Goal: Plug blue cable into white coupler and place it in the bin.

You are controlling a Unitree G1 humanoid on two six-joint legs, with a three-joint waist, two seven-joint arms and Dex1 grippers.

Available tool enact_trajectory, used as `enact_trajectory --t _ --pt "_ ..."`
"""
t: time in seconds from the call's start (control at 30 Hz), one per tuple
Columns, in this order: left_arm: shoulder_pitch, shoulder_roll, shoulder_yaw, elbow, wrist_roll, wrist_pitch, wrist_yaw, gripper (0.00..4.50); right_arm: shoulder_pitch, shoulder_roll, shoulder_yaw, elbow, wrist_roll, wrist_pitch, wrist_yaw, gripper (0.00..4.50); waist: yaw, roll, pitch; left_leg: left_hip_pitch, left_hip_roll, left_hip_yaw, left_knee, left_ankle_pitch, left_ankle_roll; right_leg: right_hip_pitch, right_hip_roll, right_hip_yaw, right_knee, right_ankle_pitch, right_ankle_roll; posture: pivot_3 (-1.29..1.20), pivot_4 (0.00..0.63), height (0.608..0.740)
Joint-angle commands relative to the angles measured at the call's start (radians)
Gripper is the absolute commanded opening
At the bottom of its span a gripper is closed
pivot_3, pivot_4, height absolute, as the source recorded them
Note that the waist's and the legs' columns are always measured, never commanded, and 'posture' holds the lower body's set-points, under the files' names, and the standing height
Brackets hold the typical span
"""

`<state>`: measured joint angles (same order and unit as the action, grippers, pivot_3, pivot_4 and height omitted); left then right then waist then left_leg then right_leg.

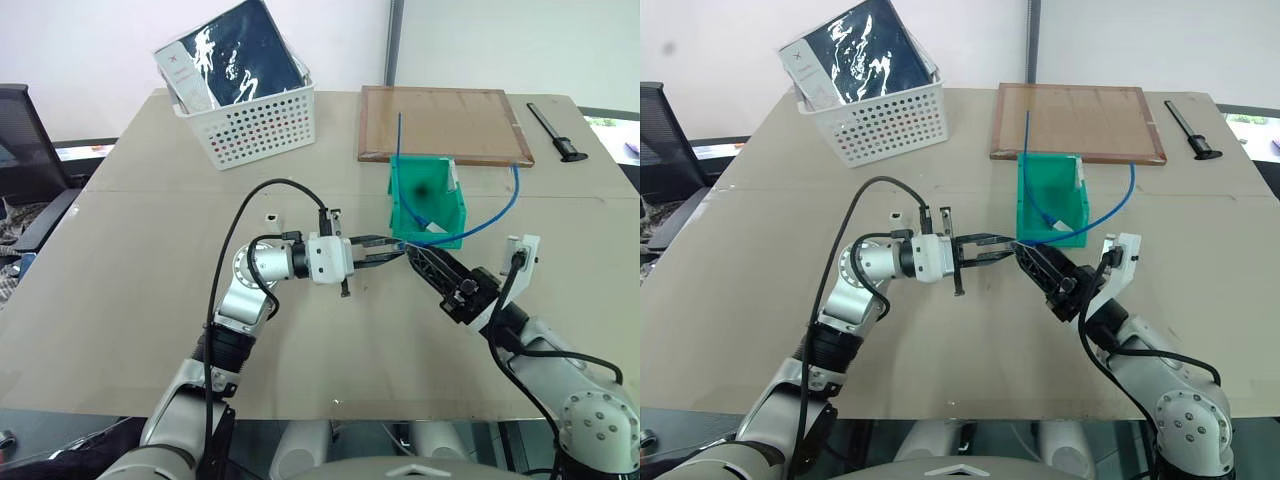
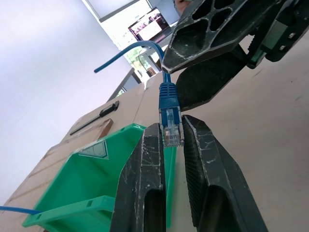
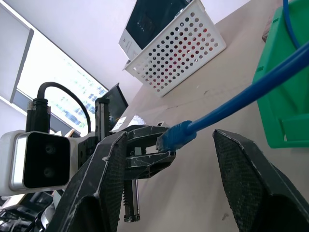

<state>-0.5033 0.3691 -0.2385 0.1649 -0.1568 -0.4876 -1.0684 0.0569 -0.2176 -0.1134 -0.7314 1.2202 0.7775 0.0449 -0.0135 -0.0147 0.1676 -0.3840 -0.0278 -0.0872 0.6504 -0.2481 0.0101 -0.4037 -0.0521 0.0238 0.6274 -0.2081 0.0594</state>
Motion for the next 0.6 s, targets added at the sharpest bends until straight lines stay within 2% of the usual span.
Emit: enact_trajectory --t 0.03,0.1,0.13,0.2,0.27,0.3,0.6 --pt "0.003 0.003 -0.003 -0.054 -0.008 -0.013 0.011 0.01 -0.023 -0.013 0.015 -0.014 0.034 -0.024 -0.011 2.71 0.0 0.0 0.0 0.0 0.0 0.0 0.0 0.0 0.0 0.0 0.0 0.0 0.0 0.0 0.0 0.0 0.15 0.738" --pt "0.006 0.002 -0.006 -0.06 -0.009 -0.012 0.01 0.01 -0.025 -0.018 0.021 -0.011 0.036 -0.028 -0.014 2.18 0.0 0.0 0.0 0.0 0.0 0.0 0.0 0.0 0.0 0.0 0.0 0.0 0.0 0.0 0.0 0.0 0.15 0.738" --pt "0.007 0.003 -0.008 -0.062 -0.011 -0.013 0.008 0.01 -0.026 -0.02 0.024 -0.009 0.038 -0.031 -0.017 1.67 0.0 0.0 0.0 0.0 0.0 0.0 0.0 0.0 0.0 0.0 0.0 0.0 0.0 0.0 0.0 0.0 0.15 0.738" --pt "0.01 0.004 -0.01 -0.066 -0.013 -0.013 0.006 0.01 -0.028 -0.024 0.027 -0.008 0.04 -0.034 -0.02 1.12 0.0 0.0 0.0 0.0 0.0 0.0 0.0 0.0 0.0 0.0 0.0 0.0 0.0 0.0 0.0 0.0 0.15 0.738" --pt "0.012 0.006 -0.012 -0.069 -0.015 -0.014 0.002 0.01 -0.027 -0.03 0.029 -0.008 0.044 -0.038 -0.022 0.22 0.0 0.0 0.0 0.0 0.0 0.0 0.0 0.0 0.0 0.0 0.0 0.0 0.0 0.0 0.0 0.0 0.15 0.738" --pt "0.013 0.007 -0.014 -0.071 -0.017 -0.015 0.0 0.01 -0.026 -0.033 0.031 -0.009 0.046 -0.041 -0.023 0.08 0.0 0.0 0.0 0.0 0.0 0.0 0.0 0.0 0.0 0.0 0.0 0.0 0.0 0.0 0.0 0.0 0.15 0.738" --pt "0.034 0.025 -0.006 -0.083 -0.055 0.035 -0.017 0.01 -0.031 -0.054 0.044 -0.005 0.066 -0.058 -0.025 0.08 0.0 0.0 0.0 0.0 0.0 0.0 0.0 0.0 0.0 0.0 0.0 0.0 0.0 0.0 0.0 0.0 0.15 0.738"
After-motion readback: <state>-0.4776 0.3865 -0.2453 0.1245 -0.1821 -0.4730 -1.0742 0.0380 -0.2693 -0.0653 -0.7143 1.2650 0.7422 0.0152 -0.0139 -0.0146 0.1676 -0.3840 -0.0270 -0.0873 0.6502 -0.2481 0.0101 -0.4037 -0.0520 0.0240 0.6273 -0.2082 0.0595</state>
